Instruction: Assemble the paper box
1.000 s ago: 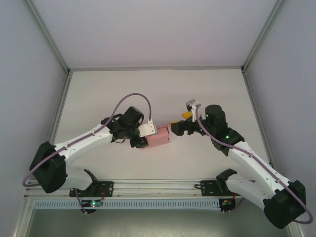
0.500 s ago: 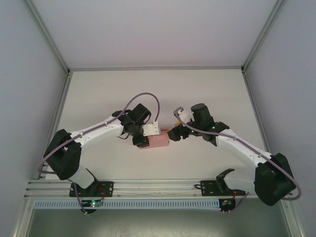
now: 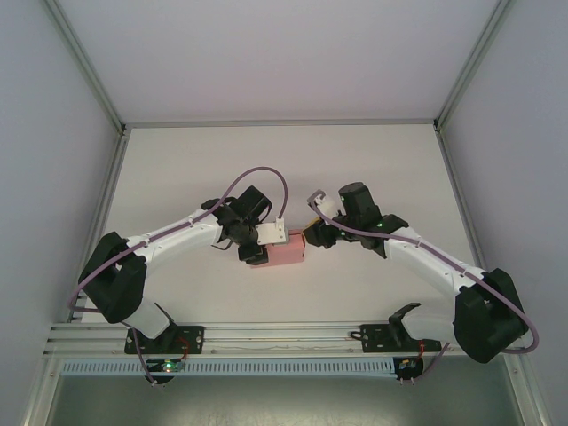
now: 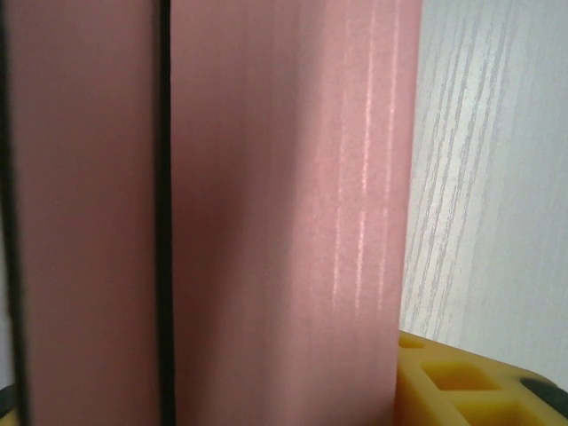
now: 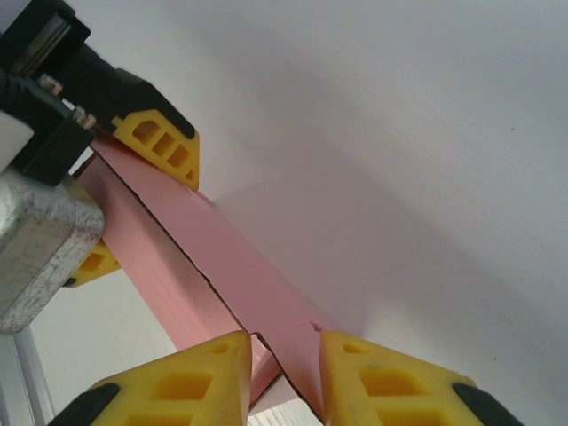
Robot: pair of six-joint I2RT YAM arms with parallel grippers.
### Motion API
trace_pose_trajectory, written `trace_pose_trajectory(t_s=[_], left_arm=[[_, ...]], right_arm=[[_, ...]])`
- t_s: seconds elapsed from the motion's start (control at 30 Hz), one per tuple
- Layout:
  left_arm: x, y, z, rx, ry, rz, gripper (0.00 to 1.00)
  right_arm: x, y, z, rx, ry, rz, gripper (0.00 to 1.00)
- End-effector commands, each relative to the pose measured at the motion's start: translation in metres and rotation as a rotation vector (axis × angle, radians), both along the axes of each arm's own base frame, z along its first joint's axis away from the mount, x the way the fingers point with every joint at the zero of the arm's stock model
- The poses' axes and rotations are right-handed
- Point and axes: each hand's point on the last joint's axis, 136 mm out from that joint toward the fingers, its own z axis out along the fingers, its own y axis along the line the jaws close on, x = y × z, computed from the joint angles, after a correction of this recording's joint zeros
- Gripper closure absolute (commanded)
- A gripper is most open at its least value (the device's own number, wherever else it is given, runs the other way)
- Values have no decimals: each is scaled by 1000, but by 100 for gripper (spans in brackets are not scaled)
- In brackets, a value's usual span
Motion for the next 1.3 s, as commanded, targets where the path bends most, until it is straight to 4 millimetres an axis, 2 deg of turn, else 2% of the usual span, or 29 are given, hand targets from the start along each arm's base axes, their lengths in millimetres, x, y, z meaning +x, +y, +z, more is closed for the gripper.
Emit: trace_pose_trajectory(t_s=[0.0,0.07,0.2,0.3,0.43,0.63,0.73,0.9,1.1,1.27], left_arm=[[-7,9,-17,38,48,-4,49],[-7,9,-16,36,49,-4,49],[-5,8,-16,34,46,1,49],[-4,7,-15,29,47,4,49],[1,5,-13,30,31,19,49],[2,4,-11,23,32,23,49],[3,2,-12,20,33,25,49],[5,1,-13,27,35,25,49],[5,0,-14,25,41,19,49],[4,0,-13,22,40,19,49]], right_arm=[[-5,5,3,-3,19,15,82],[-6,5,2,-15,26,4,92],[-9,8,7,-17,28,-12,100],[-8,11,17,20,34,-48,100],[-8,22,33,133,131,-121,100],[-7,35,28,201,336,-251,100],[-12,42,30,233,429,-258,100],[-11,46,27,244,491,-288,100],[-14,54,47,284,545,-259,100],[-13,56,43,268,560,-257,100]])
